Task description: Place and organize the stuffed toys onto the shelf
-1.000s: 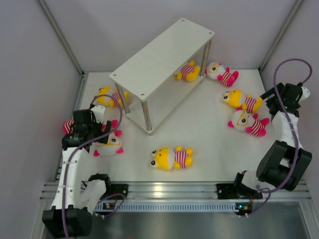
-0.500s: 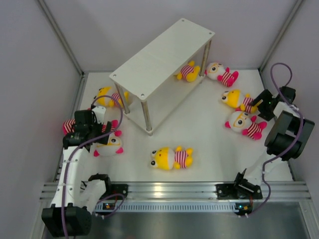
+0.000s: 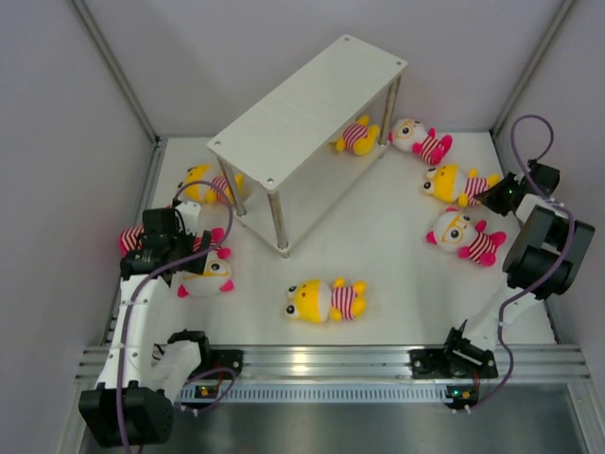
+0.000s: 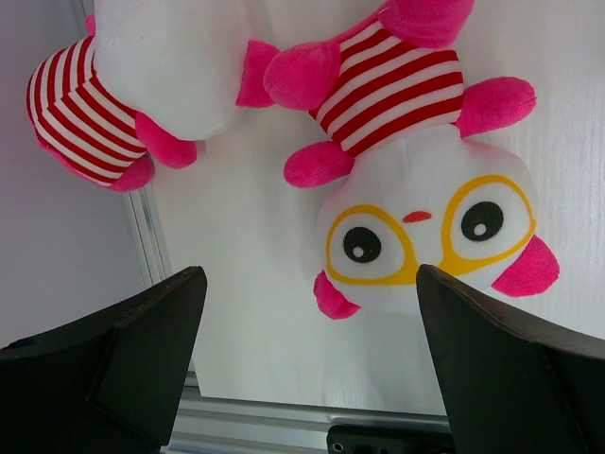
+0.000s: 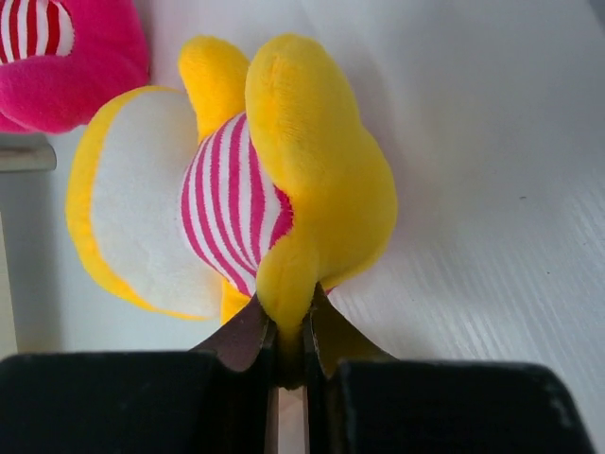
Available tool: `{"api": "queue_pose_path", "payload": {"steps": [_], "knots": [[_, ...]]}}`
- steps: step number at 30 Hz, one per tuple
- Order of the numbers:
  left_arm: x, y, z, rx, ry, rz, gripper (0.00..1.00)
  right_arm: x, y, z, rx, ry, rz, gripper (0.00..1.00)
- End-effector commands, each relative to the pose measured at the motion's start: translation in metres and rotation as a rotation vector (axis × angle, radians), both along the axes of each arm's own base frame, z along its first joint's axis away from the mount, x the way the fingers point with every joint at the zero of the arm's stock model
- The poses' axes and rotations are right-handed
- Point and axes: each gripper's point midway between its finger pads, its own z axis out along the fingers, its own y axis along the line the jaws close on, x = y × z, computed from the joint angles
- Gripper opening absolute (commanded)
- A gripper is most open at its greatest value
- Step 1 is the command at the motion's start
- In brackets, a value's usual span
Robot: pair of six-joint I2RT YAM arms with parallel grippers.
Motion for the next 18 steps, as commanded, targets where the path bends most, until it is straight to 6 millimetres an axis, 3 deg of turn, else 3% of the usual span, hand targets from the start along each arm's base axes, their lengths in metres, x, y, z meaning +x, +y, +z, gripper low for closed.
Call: {"api": "queue_pose_path", "payload": {"steps": [1, 5, 7, 12, 14, 16, 17, 18], "knots": [[0.000, 0.001, -0.002, 0.003, 0.006, 0.013, 0.99, 0.019, -0.012, 0.071, -0.142, -0.183, -0.014, 0.00], [0.000, 0.001, -0.003, 0.003, 0.010, 0.011, 0.99, 0.017, -0.005, 0.108, -0.217, -0.223, -0.026, 0.00], [0.000, 0.001, -0.002, 0.004, 0.009, 0.013, 0.99, 0.014, 0.014, 0.138, -0.242, -0.274, -0.020, 0.00], [-0.001, 0.001, -0.003, 0.004, 0.007, 0.013, 0.99, -0.003, 0.078, 0.188, -0.144, -0.391, -0.026, 0.00], [-0.001, 0.001, -0.003, 0.005, 0.010, 0.012, 0.99, -0.017, 0.111, 0.198, -0.090, -0.436, -0.025, 0.00], [-0.002, 0.001, -0.005, 0.004, 0.013, 0.013, 0.99, -0.029, 0.132, 0.194, -0.069, -0.435, -0.042, 0.00], [-0.001, 0.002, -0.004, 0.006, 0.011, 0.013, 0.99, -0.029, 0.161, 0.203, -0.026, -0.481, -0.006, 0.00], [-0.002, 0.001, -0.004, 0.005, 0.012, 0.012, 0.99, -0.035, 0.173, 0.199, -0.004, -0.484, -0.003, 0.00]]}}
